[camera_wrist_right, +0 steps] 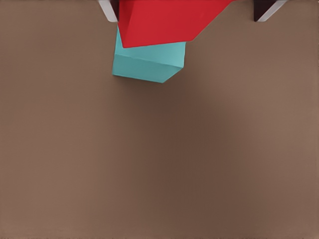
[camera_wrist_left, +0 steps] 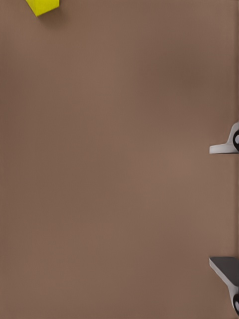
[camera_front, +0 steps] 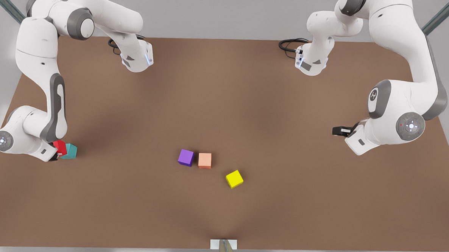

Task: Pick up red wooden cube and pass to hand red wooden cube and place in blue wooden cube

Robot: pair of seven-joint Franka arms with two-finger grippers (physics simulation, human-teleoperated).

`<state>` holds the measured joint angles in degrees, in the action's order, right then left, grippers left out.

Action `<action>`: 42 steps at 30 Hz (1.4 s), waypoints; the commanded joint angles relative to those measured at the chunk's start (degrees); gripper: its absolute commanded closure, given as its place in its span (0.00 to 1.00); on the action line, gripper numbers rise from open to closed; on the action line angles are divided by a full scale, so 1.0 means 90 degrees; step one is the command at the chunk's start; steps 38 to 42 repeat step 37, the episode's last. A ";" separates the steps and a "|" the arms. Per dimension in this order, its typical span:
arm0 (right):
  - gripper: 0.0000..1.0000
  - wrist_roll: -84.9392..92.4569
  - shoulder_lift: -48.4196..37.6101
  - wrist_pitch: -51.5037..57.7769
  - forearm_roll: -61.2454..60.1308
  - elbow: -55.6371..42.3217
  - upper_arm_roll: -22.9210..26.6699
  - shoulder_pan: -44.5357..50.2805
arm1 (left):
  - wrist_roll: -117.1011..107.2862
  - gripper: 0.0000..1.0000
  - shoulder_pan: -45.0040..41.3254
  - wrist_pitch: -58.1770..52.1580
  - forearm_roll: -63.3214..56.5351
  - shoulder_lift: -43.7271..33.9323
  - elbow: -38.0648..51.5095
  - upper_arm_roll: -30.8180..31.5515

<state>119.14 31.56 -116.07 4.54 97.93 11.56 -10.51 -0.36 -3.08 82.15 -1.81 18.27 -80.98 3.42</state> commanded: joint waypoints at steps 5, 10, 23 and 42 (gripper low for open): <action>0.00 -0.0463 -0.0284 0.1626 -0.0709 -0.0343 0.0004 0.0367 | 0.0001 0.00 0.0001 0.0013 -0.0004 0.0001 0.0003 0.0001; 0.00 -0.8076 0.0272 0.2819 -0.2478 -0.1671 0.0043 0.2437 | 0.0001 0.00 0.0001 -0.0007 -0.0004 -0.0009 0.0003 0.0001; 0.00 -1.3306 -0.2511 0.3795 -0.0612 -0.1643 0.0063 0.2575 | 0.0001 0.00 0.0020 -0.0046 0.0026 0.0011 0.0003 0.0001; 0.00 -1.3491 -0.2345 0.3834 -0.0349 -0.2150 -0.1216 0.1393 | 0.0001 0.00 0.0020 -0.0104 0.0026 0.0011 0.0003 0.0001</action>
